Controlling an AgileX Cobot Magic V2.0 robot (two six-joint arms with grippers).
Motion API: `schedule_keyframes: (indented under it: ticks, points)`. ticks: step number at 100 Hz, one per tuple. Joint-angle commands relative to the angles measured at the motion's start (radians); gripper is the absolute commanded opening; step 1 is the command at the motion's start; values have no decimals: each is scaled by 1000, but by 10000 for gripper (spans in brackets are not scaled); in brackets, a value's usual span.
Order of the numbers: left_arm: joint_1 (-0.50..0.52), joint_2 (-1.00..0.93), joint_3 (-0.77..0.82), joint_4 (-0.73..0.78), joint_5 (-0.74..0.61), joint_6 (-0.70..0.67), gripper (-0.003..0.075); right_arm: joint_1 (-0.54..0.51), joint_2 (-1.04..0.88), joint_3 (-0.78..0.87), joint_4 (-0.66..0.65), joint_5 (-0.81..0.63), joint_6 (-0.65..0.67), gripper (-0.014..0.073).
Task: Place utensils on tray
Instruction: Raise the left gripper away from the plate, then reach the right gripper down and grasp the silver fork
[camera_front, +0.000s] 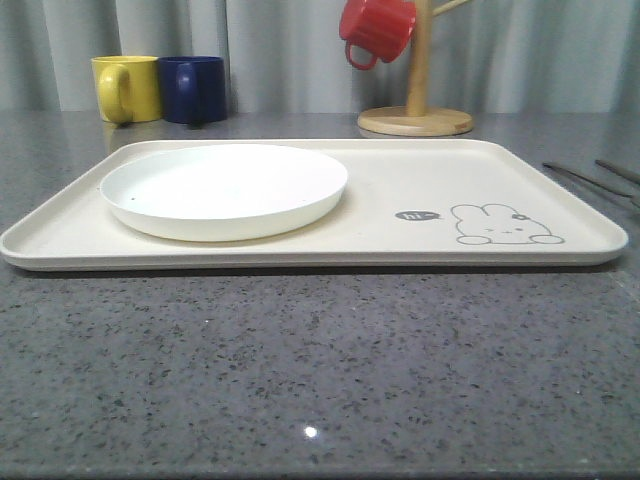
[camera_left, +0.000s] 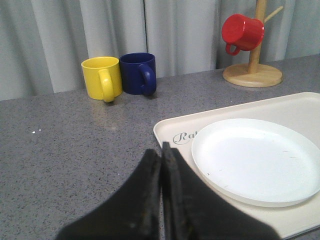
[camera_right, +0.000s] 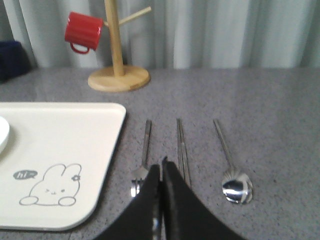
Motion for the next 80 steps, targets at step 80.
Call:
schedule_keyframes:
  ticks: [80]
  points:
    - [-7, 7, -26, -3, -92, 2, -19, -6, 728, -549, -13, 397, -9, 192]
